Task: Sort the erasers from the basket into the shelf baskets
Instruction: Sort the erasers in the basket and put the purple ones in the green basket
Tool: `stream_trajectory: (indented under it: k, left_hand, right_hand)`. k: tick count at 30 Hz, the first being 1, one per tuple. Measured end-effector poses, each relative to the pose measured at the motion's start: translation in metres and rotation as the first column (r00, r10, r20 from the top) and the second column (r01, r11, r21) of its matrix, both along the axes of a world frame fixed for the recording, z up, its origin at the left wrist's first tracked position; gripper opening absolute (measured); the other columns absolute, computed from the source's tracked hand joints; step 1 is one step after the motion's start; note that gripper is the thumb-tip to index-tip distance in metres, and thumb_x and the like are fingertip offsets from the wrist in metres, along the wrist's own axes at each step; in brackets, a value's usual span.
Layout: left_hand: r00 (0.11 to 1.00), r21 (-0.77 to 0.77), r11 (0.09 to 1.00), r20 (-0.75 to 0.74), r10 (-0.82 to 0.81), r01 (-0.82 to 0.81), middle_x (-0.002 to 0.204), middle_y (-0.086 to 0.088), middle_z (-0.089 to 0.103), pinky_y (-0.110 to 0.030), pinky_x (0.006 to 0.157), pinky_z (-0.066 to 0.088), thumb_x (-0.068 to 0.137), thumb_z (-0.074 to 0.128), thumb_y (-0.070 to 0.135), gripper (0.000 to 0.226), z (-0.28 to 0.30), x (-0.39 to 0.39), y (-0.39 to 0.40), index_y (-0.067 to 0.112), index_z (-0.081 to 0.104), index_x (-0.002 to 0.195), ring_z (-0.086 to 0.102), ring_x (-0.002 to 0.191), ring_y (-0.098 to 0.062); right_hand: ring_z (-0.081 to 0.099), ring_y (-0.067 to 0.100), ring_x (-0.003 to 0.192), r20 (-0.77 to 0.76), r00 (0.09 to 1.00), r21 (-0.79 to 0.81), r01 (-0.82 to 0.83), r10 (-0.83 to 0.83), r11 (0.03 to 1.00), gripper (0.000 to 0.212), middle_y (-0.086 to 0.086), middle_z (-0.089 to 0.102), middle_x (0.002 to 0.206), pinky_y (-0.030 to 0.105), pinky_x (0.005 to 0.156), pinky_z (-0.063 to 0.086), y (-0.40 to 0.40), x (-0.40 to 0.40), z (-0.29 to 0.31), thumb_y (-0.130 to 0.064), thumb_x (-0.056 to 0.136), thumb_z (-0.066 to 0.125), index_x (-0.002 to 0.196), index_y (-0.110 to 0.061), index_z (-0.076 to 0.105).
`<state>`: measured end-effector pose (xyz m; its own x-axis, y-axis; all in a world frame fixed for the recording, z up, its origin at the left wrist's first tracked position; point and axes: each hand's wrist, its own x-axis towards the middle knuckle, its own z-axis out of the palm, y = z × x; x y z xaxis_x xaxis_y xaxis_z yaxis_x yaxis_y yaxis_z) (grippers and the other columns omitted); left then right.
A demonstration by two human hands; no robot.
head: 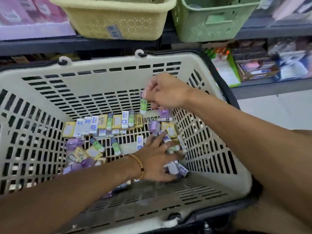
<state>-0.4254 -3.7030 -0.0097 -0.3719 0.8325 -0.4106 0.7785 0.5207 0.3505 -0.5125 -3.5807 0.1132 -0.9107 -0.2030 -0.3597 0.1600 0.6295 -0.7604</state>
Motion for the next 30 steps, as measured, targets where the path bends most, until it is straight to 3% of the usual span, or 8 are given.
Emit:
stream_trajectory:
  k: [2, 4, 7, 10, 16, 24, 27, 30]
  left_hand:
    - [0.998, -0.018, 0.999, -0.049, -0.041, 0.041, 0.159, 0.007, 0.006, -0.063, 0.114, 0.006, 0.082, 0.044, 0.07, 0.072, -0.002, -0.001, 0.0, 0.046, 0.022, 0.147, -0.013, 0.145, -0.037]
    - [0.991, -0.033, 0.995, -0.086, -0.1, 0.097, 0.156, 0.007, 0.013, -0.061, 0.11, 0.024, 0.079, 0.044, 0.07, 0.073, 0.0, -0.006, -0.008, 0.043, 0.027, 0.145, -0.005, 0.144, -0.038]
    - [0.972, -0.113, 0.979, -0.145, -0.186, 0.171, 0.15, -0.001, 0.018, -0.048, 0.092, 0.047, 0.077, 0.054, 0.065, 0.083, -0.003, -0.014, -0.033, 0.044, 0.015, 0.146, 0.02, 0.13, -0.037]
    - [0.981, -0.183, 0.975, -0.125, -0.152, 0.127, 0.15, -0.008, 0.016, -0.045, 0.088, 0.045, 0.072, 0.069, 0.043, 0.099, -0.007, -0.009, -0.042, 0.048, 0.002, 0.144, 0.027, 0.119, -0.034]
    - [0.979, -0.125, 0.991, -0.189, -0.076, 0.052, 0.156, -0.001, 0.005, -0.049, 0.093, 0.044, 0.079, 0.068, 0.021, 0.097, -0.012, 0.001, -0.03, 0.051, 0.003, 0.145, 0.03, 0.117, -0.036]
    - [0.987, -0.075, 0.994, -0.133, -0.093, 0.084, 0.134, -0.007, 0.031, -0.048, 0.088, 0.048, 0.077, 0.063, 0.046, 0.077, -0.014, -0.002, -0.034, 0.041, 0.018, 0.139, 0.03, 0.115, -0.033]
    - [0.985, -0.062, 0.997, -0.163, -0.051, 0.041, 0.136, -0.006, 0.028, -0.046, 0.082, 0.052, 0.079, 0.059, 0.054, 0.073, -0.017, 0.0, -0.034, 0.044, 0.015, 0.137, 0.029, 0.12, -0.035]
    - [0.978, -0.102, 0.995, -0.207, -0.012, -0.01, 0.152, -0.003, 0.011, -0.047, 0.086, 0.052, 0.087, 0.06, 0.047, 0.079, -0.021, 0.004, -0.031, 0.048, 0.004, 0.143, 0.025, 0.128, -0.041]
  right_hand:
    - [0.072, 0.023, 0.076, -0.03, 0.999, 0.036, -0.037, 0.038, 0.999, 0.018, 0.007, 0.069, 0.077, 0.033, 0.062, 0.059, 0.0, -0.001, 0.001, -0.02, 0.096, 0.061, 0.093, -0.003, 0.066]
    - [0.072, 0.03, 0.082, -0.048, 0.997, 0.056, -0.05, 0.053, 0.997, 0.023, 0.017, 0.072, 0.084, 0.039, 0.072, 0.059, 0.002, -0.003, 0.003, -0.021, 0.096, 0.06, 0.096, 0.001, 0.068]
    - [0.072, 0.026, 0.083, -0.072, 0.997, 0.065, -0.036, 0.041, 0.997, 0.021, 0.017, 0.073, 0.086, 0.037, 0.077, 0.059, 0.003, -0.005, 0.004, -0.022, 0.096, 0.06, 0.097, -0.002, 0.067]
    - [0.071, 0.021, 0.079, -0.082, 0.996, 0.062, -0.018, 0.023, 0.998, 0.019, 0.01, 0.07, 0.079, 0.029, 0.068, 0.054, 0.002, -0.006, 0.002, -0.023, 0.096, 0.06, 0.096, -0.005, 0.066]
    - [0.071, 0.019, 0.081, -0.089, 0.995, 0.095, -0.046, 0.054, 0.994, 0.019, 0.007, 0.069, 0.078, 0.025, 0.069, 0.052, -0.003, -0.007, -0.002, -0.023, 0.095, 0.061, 0.094, -0.005, 0.067]
    - [0.064, 0.012, 0.079, -0.113, 0.99, 0.13, -0.074, 0.089, 0.989, 0.019, -0.007, 0.06, 0.072, 0.02, 0.066, 0.047, -0.002, -0.01, -0.006, -0.023, 0.095, 0.062, 0.096, -0.005, 0.068]
    - [0.06, 0.006, 0.073, -0.12, 0.987, 0.138, -0.086, 0.103, 0.987, 0.016, -0.01, 0.058, 0.071, 0.015, 0.061, 0.044, -0.002, -0.011, -0.008, -0.023, 0.095, 0.062, 0.095, -0.007, 0.068]
    - [0.058, 0.004, 0.071, -0.121, 0.988, 0.134, -0.085, 0.101, 0.987, 0.016, -0.01, 0.058, 0.07, 0.015, 0.061, 0.042, -0.002, -0.012, -0.009, -0.023, 0.094, 0.063, 0.095, -0.008, 0.068]
